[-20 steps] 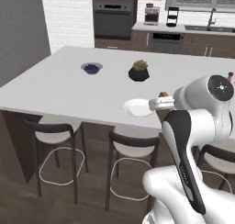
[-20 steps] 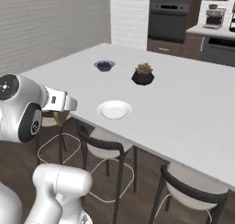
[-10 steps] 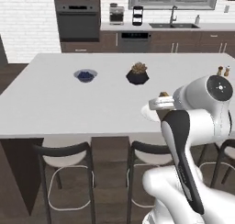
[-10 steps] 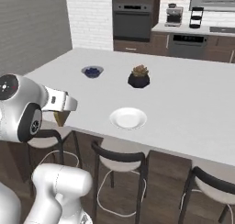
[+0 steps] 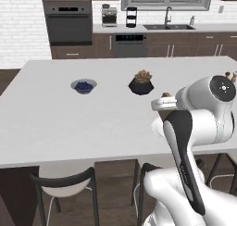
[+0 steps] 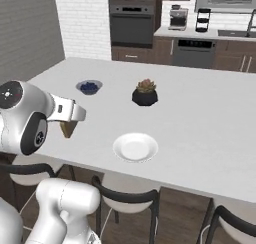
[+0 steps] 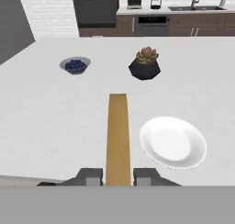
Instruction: Start the toaster. Once the lever pops up, take the bread to the plate on the dining counter.
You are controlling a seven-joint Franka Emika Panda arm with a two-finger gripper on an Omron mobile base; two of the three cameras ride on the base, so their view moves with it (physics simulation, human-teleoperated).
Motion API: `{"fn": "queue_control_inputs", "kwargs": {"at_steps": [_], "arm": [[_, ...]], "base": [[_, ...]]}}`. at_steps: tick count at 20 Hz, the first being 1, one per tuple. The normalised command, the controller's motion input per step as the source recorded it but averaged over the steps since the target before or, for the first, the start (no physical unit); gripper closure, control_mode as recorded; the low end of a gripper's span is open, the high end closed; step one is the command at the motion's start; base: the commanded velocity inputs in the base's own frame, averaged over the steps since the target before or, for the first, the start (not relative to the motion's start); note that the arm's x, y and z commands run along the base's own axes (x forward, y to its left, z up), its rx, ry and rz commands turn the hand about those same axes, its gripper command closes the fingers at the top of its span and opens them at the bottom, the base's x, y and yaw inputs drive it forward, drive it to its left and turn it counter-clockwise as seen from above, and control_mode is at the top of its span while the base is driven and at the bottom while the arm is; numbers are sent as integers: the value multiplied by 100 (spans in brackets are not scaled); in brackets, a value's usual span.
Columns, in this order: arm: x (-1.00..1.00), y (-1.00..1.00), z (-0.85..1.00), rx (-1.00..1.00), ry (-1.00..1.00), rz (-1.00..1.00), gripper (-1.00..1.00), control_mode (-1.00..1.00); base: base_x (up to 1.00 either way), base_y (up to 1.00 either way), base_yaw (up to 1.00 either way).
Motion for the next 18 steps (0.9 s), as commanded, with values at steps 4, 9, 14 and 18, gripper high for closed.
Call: {"fn": "queue_control_inputs", "kwargs": {"at_steps": [4,9,14,18], "arm": [[0,0,0,0,0,0,100,100],[0,0,0,0,0,0,100,100],[11,-23,-8,4,1,0,100,-100],[7,-96,-13,18,0,2,100,-100]], "base": [[41,0,-4],[31,-11,-2],[14,-18,0],[0,0,0]]}}
